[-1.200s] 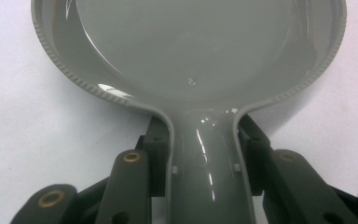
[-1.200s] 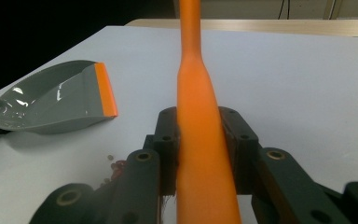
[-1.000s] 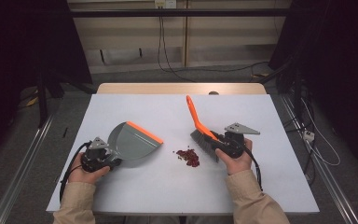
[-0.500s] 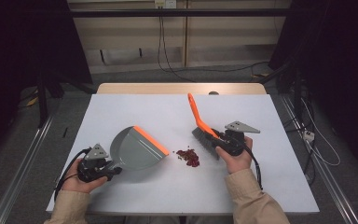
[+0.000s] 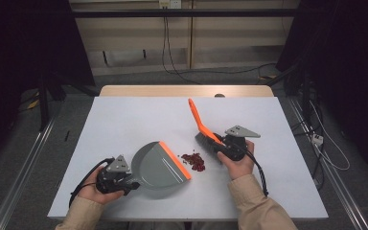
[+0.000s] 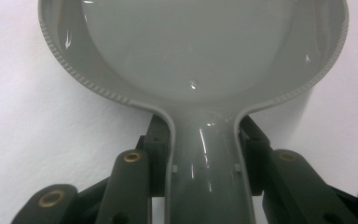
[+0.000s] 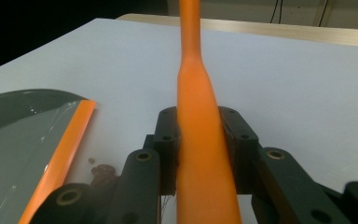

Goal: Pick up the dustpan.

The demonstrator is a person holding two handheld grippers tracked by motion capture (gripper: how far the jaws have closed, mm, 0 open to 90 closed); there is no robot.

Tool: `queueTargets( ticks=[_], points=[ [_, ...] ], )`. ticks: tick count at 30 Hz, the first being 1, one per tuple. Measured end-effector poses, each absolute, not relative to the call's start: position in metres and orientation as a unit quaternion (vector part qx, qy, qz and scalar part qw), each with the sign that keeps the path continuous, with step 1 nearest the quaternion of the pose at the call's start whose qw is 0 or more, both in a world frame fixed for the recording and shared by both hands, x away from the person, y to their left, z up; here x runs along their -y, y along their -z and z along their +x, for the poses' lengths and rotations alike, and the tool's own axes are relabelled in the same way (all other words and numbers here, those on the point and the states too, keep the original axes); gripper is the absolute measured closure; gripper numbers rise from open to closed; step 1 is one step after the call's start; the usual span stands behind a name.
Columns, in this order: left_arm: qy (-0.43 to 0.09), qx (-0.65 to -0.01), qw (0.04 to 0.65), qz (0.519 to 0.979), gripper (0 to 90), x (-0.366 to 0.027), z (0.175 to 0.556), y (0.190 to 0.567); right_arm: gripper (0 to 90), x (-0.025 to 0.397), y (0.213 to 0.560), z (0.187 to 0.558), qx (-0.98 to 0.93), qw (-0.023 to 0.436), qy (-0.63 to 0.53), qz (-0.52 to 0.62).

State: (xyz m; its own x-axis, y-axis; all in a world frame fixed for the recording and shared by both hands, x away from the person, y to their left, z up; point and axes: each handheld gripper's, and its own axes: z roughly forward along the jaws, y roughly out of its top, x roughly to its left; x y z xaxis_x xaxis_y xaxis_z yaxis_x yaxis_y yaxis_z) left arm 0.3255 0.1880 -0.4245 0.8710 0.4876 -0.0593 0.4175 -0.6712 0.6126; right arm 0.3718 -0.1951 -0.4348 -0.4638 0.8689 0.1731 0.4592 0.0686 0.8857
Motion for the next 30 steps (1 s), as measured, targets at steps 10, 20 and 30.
queueTargets(
  ticks=[10,20,30],
  points=[
    [-0.042,-0.233,0.313,0.920,64.2,-0.181,0.323,0.428,67.8,0.192,0.438,0.371,-0.724,0.204,-0.477,0.455],
    [-0.041,-0.220,0.307,0.925,64.2,-0.177,0.324,0.426,59.1,0.189,0.426,0.377,-0.758,0.192,-0.441,0.440],
    [-0.033,-0.229,0.315,0.920,64.1,-0.174,0.324,0.428,70.7,0.185,0.426,0.382,-0.776,0.210,-0.403,0.436]
  ],
)
